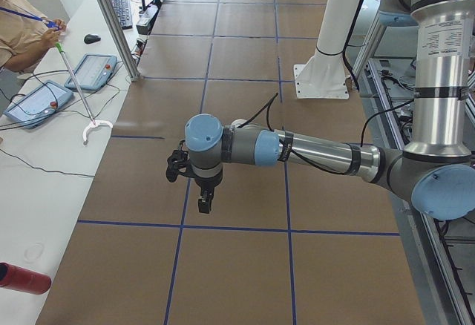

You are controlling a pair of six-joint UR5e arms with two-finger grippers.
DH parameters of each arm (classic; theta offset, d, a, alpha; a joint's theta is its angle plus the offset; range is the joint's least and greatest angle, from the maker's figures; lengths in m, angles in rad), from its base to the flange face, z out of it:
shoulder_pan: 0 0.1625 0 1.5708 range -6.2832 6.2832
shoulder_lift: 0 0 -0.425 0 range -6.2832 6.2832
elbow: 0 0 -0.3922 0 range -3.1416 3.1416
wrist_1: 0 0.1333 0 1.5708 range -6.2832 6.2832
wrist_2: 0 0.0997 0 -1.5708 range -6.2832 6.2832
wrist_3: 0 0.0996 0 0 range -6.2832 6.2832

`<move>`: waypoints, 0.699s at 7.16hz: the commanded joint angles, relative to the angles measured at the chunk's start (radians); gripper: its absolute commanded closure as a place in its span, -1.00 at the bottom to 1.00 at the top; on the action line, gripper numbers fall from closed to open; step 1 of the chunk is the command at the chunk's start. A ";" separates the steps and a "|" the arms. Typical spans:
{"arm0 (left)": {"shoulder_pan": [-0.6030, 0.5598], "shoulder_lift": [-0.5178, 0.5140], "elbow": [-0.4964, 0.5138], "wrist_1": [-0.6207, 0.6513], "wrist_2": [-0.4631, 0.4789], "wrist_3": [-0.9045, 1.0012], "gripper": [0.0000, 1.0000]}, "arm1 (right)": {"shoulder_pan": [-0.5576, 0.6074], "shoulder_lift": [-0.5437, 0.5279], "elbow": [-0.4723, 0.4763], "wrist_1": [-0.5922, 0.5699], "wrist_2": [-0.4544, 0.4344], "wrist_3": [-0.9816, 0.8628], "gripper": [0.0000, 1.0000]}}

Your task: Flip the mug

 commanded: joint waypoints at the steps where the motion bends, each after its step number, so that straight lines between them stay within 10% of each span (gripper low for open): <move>1: 0.002 0.001 0.040 -0.028 -0.126 -0.008 -1.00 | 0.000 0.000 -0.001 0.000 0.000 -0.001 -1.00; 5: 0.025 0.004 0.138 -0.357 -0.285 -0.314 -1.00 | 0.000 0.000 -0.001 0.000 0.000 -0.001 -1.00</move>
